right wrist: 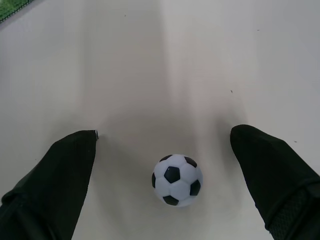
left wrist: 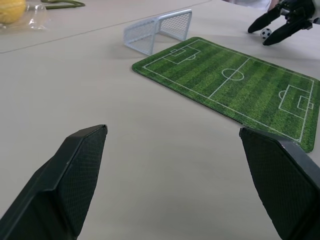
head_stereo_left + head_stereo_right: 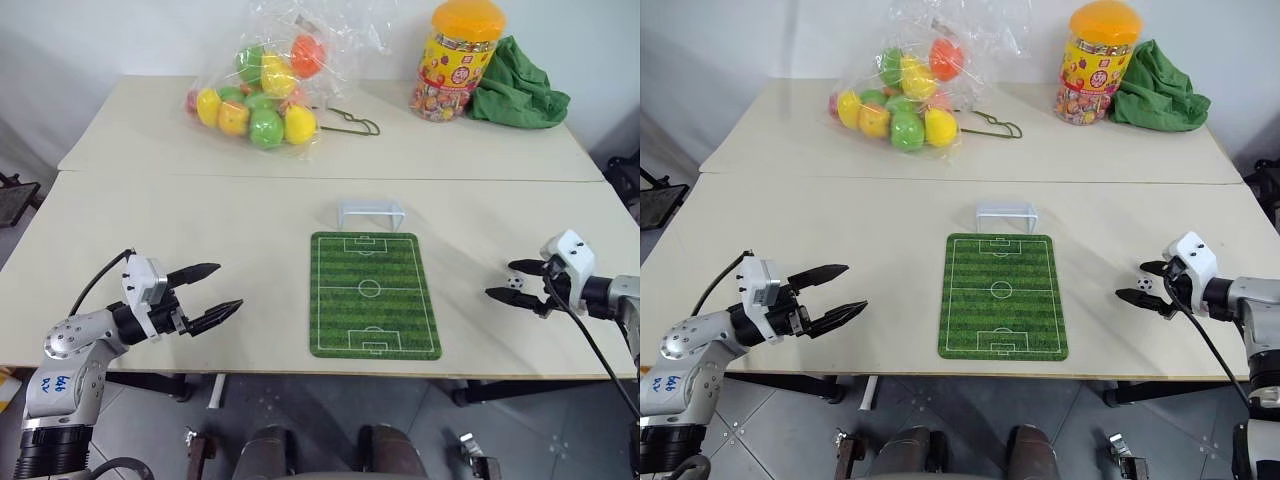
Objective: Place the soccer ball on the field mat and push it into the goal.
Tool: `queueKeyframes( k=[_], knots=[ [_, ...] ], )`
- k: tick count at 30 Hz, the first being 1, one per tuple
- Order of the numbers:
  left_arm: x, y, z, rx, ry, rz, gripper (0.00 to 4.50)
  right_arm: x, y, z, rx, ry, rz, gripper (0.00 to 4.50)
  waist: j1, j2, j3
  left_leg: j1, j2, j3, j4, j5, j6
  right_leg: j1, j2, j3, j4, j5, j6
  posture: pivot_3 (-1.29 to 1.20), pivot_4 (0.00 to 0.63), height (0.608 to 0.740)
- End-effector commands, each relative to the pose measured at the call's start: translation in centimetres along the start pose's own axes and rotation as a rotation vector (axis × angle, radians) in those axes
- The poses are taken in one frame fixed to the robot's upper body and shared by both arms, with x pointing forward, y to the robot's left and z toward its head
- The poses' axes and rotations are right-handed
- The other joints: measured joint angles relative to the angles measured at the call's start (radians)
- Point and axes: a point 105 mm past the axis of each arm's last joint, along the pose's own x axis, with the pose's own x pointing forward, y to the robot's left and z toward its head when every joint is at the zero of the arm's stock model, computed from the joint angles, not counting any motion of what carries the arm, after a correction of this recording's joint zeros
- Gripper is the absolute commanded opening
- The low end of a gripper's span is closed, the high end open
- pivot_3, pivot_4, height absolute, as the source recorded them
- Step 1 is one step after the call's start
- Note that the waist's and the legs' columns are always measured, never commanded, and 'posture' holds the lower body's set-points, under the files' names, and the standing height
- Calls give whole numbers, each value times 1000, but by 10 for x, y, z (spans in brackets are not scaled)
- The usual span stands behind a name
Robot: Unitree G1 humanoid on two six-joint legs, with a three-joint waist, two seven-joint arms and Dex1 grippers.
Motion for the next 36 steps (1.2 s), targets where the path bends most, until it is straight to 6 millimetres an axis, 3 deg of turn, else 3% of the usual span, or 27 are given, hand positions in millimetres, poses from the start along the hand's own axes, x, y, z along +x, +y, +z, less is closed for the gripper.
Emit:
queueKeyframes(
  k=[1,5,6,8,15,17,19,21,23,27,31,36],
  knots=[
    [0,2,12,41,-40,1,4500,-5,2,-18,67,34,1,4476,2,0,0,0,0,0,0,0,0,0,0,0,0,0,0,0,150,740],
    [1,6,13,44,-43,7,4500,-6,2,-22,78,24,-11,4476,3,0,0,0,0,-1,0,0,0,1,0,-1,0,0,0,0,150,740],
    [1,6,12,45,-43,8,4500,-6,2,-21,75,16,-14,4303,3,0,0,0,0,-2,0,0,0,2,0,-1,0,0,0,0,150,740],
    [2,7,12,47,-46,9,4500,-6,2,-20,69,-3,-26,3851,3,-1,0,0,-1,-2,0,0,0,2,0,-2,0,0,0,0,150,740],
    [5,12,13,57,-53,13,4500,-4,-3,-16,52,-39,-68,1471,-1,-1,0,0,-3,-2,0,0,0,2,0,-3,-1,0,0,0,150,740],
    [6,13,15,69,-60,6,4500,-2,0,-1,-18,-59,-49,884,-1,-1,0,1,-4,-2,0,0,0,2,0,-3,-1,0,0,0,150,740],
    [6,13,15,75,-64,-1,4500,1,6,11,-78,-62,-16,863,-4,0,0,1,-3,-2,0,0,0,2,0,-2,-1,0,0,0,150,740],
    [5,11,13,86,-58,-20,4500,8,22,36,-129,-122,46,863,-6,0,0,0,-3,-1,0,0,0,1,0,-2,0,0,0,0,150,740],
    [5,5,12,113,-90,-66,4500,23,62,75,-214,-199,184,863,-14,0,0,0,-2,-1,0,0,0,0,1,-1,0,0,0,0,150,740],
    [3,-5,5,115,-123,-156,4500,38,122,106,-297,-258,378,863,-20,0,0,0,1,-2,0,0,-1,-1,1,-2,1,0,0,0,150,740],
    [-1,-16,-6,106,-124,-265,4500,51,164,111,-359,-226,527,863,-8,0,0,-1,-4,-2,0,0,-1,-1,0,-2,1,0,0,0,150,740],
    [-5,-16,-1,100,-237,-305,4500,60,191,104,-443,-175,644,863,3,-1,1,-2,-5,-3,0,0,0,-1,0,-3,1,0,0,0,150,740]
  ],
)
